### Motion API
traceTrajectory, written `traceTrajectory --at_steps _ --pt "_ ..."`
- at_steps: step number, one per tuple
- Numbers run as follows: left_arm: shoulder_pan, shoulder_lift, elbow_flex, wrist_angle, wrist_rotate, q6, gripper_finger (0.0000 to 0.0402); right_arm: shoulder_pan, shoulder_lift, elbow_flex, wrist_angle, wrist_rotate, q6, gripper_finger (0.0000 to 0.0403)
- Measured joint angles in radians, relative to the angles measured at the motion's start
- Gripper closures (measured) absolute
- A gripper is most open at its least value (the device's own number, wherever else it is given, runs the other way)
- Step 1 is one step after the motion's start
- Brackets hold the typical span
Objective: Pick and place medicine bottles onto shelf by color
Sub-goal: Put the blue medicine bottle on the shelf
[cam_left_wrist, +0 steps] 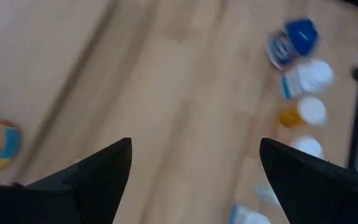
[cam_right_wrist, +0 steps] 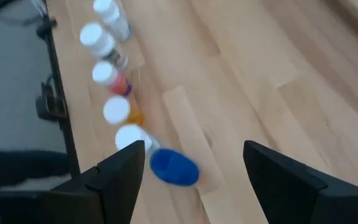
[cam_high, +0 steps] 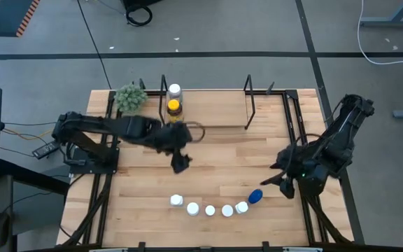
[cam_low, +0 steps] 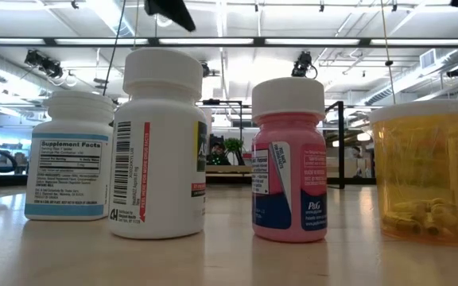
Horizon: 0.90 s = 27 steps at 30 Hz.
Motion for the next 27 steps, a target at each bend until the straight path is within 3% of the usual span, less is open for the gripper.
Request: traceTrajectory --at_steps 2,5,9,12,17,27 --pt "-0.044 0.000 -0.015 0.004 0.000 -0.016 0.0045 -0.006 0.040 0.000 0.029 -0.050 -0.071 0.0123" --pt "-0.091 0.002 -0.045 -0.015 -0.001 -0.059 0.0045 -0.007 0.117 0.000 0.129 -0.122 -0.303 0.0122" --pt "-0.137 0.001 -0.047 -0.017 -0.007 -0.090 0.0045 -0.010 0.218 0.000 0.230 -0.139 -0.572 0.0120" --pt "-0.168 -0.005 -0.047 -0.020 -0.015 -0.136 0.0045 -0.032 0.272 0.000 0.220 -0.171 -0.603 0.0119" --pt "-0.219 -0.038 -0.047 -0.024 -0.118 -0.176 0.0045 -0.061 0.340 0.000 0.220 -0.221 -0.698 0.0119" --pt "-0.257 -0.077 -0.046 0.027 -0.135 -0.214 0.0045 -0.160 0.408 -0.010 0.248 -0.321 -0.821 0.0119"
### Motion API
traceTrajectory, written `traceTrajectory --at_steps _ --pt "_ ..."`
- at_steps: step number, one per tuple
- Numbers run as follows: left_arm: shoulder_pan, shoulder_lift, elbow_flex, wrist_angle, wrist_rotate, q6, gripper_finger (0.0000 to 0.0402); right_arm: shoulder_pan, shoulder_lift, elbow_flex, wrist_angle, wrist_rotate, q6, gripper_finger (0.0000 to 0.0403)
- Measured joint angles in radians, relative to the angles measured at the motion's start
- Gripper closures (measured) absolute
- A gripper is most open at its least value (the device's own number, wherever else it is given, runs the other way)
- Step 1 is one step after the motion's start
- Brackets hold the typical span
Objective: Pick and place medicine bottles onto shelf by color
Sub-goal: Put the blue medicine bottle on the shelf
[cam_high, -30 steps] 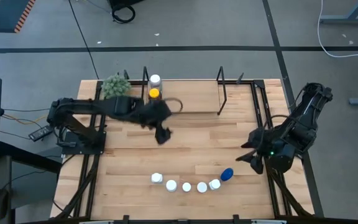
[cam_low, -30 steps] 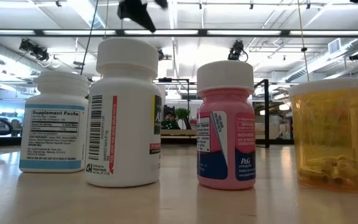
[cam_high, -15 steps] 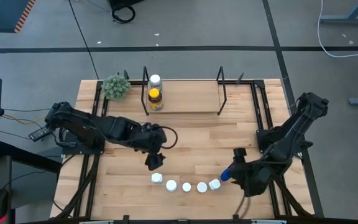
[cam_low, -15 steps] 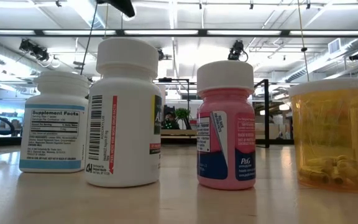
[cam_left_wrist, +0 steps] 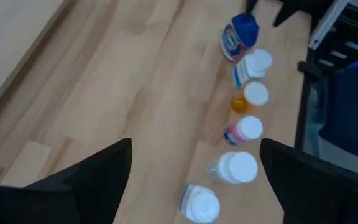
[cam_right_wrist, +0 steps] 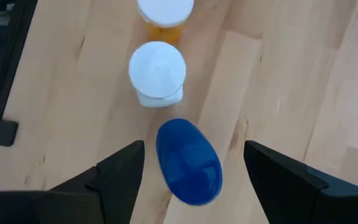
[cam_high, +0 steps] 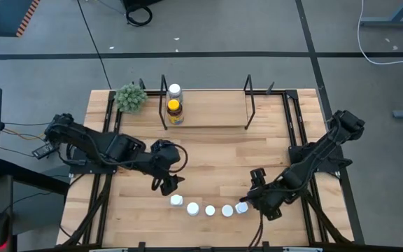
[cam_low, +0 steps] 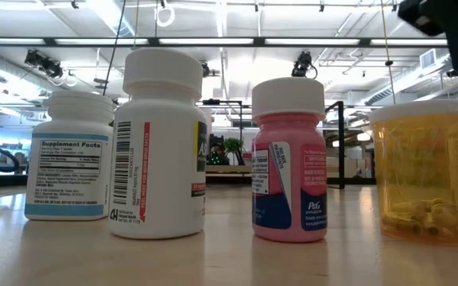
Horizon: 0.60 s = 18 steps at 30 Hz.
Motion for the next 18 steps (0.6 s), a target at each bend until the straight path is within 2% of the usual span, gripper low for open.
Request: traceTrajectory --at_steps 6,18 --pt "-0.025 -0.002 0.000 -0.003 -0.001 -0.013 0.0045 -0.017 0.000 -0.091 0.031 -0.087 0.009 0.0119" --pt "-0.035 -0.002 0.000 -0.012 -0.004 -0.043 0.0045 -0.011 -0.006 -0.181 0.149 -0.068 0.045 0.0121"
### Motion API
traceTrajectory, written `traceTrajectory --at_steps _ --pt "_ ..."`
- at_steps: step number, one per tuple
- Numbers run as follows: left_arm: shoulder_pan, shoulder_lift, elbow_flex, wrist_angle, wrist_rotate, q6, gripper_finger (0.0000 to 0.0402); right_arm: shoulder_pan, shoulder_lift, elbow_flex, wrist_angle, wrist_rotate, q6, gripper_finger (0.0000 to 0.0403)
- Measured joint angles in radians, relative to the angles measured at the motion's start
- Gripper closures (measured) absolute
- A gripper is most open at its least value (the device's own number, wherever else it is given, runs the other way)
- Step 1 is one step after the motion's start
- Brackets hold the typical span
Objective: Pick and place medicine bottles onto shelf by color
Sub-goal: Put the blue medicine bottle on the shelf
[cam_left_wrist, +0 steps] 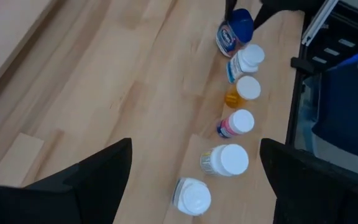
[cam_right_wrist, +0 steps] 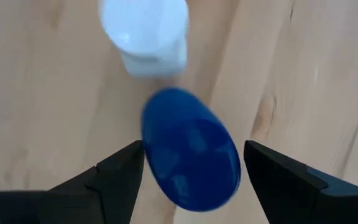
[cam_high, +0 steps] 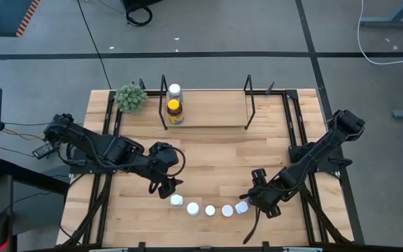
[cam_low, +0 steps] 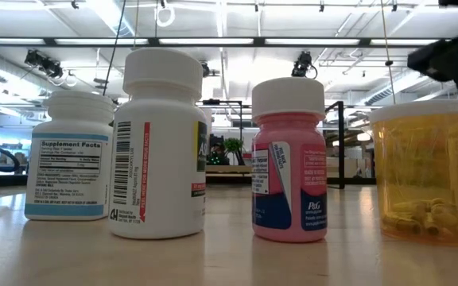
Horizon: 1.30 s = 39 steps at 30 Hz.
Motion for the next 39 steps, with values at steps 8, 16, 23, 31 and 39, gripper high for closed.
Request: traceTrajectory --at_steps 8,16,23,31,39 --pt "0.012 0.000 0.000 0.000 -0.021 -0.014 0.0045 0.000 0.000 -0.024 0.017 -0.008 -0.006 0.0172" --pt "0.085 0.000 0.000 -0.001 -0.041 -0.045 0.0045 -0.027 0.000 -0.007 0.023 0.025 -0.022 0.0211" --pt "0.201 0.000 0.000 0.001 -0.051 -0.056 0.0045 -0.114 -0.003 0.055 0.011 0.087 -0.060 0.0204" --pt "0.318 0.000 0.000 0.046 -0.060 -0.061 0.0045 -0.327 -0.004 0.193 -0.028 0.084 -0.140 0.0208" --pt "0.407 0.000 0.030 0.094 -0.060 0.073 0.0045 -0.624 -0.005 0.315 -0.066 0.053 -0.137 0.0207"
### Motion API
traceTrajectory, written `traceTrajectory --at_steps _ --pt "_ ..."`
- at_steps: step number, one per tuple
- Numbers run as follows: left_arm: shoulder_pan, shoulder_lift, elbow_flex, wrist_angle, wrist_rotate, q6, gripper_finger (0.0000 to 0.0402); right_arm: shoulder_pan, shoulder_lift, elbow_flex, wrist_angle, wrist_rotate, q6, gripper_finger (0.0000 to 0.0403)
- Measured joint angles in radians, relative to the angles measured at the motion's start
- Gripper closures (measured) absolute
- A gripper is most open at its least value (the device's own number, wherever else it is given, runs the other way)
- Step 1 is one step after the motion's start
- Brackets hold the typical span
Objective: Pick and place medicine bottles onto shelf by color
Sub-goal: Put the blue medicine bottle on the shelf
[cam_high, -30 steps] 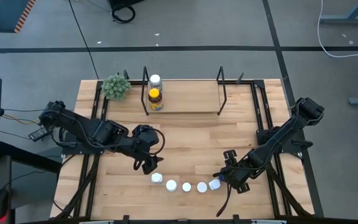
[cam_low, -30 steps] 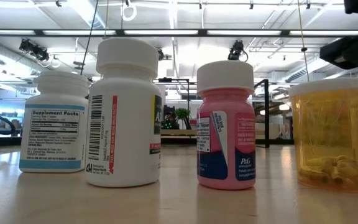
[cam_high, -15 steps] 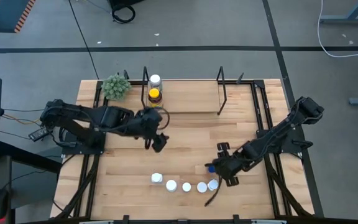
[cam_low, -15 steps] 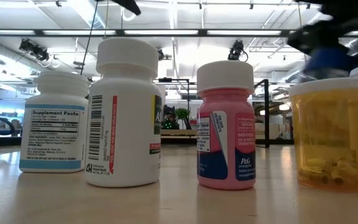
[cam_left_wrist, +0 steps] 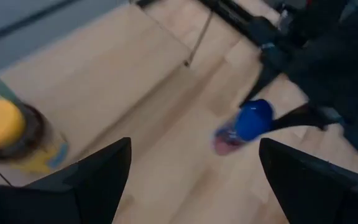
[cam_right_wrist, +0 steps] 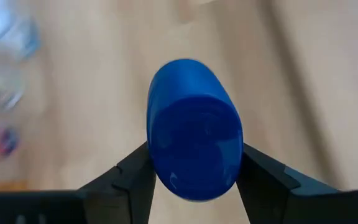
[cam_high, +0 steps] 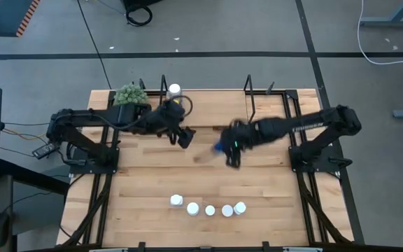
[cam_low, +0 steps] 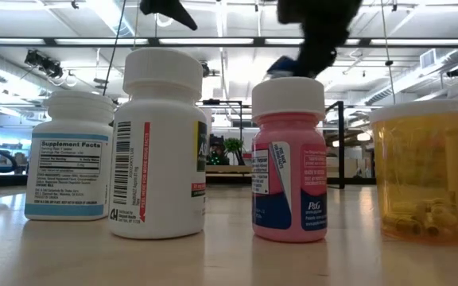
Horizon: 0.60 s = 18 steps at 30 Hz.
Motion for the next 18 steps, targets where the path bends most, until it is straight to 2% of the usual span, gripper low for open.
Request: traceTrajectory --at_steps 7,11,15,18 --pt "0.134 -0.001 0.122 0.005 -0.002 0.208 0.0045 -0.279 0.000 0.110 -0.011 0.008 0.011 0.0206" --pt "0.223 0.001 0.140 0.074 0.000 0.327 0.0045 -0.409 0.000 0.163 -0.010 -0.017 -0.003 0.0206" --pt "0.309 0.001 0.140 0.135 0.051 0.418 0.0045 -0.499 0.037 0.221 -0.043 -0.052 -0.019 0.0205" --pt "0.361 0.002 0.140 0.157 0.095 0.436 0.0045 -0.539 0.121 0.299 -0.116 -0.084 -0.042 0.0205"
